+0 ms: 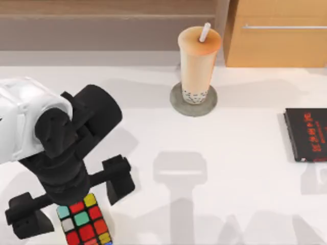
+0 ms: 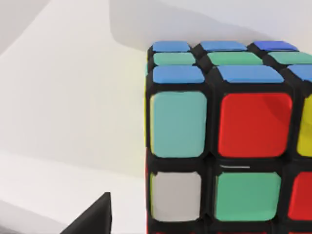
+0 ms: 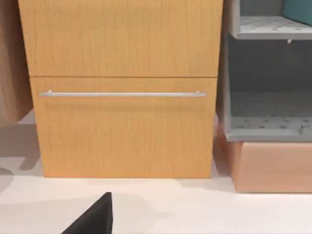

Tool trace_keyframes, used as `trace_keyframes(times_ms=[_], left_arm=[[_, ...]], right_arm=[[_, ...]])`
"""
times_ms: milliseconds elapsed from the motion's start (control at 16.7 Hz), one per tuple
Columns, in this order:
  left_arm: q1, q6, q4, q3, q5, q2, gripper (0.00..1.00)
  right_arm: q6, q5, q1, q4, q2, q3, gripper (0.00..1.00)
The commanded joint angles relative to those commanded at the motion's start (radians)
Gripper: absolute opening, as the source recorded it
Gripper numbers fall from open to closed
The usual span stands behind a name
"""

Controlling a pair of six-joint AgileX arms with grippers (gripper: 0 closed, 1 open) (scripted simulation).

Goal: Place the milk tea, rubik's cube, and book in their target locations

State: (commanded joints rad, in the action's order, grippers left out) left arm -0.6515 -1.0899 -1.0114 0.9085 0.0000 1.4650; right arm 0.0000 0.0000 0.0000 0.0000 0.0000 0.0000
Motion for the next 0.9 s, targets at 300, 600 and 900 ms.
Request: trace_keyframes(times_ms=[300, 600, 900], left_arm=[[0.001, 0.002, 0.138, -0.098, 0.000, 0.043, 1.00], [0.001, 0.002, 0.138, -0.098, 0.000, 0.043, 0.85], [0.001, 0.002, 0.138, -0.098, 0.000, 0.043, 0.47]], right_arm=[[0.000, 0.000, 0.000, 0.000, 0.000, 0.000, 1.00], [0.000, 0.000, 0.000, 0.000, 0.000, 0.000, 1.00], [0.000, 0.000, 0.000, 0.000, 0.000, 0.000, 1.00]])
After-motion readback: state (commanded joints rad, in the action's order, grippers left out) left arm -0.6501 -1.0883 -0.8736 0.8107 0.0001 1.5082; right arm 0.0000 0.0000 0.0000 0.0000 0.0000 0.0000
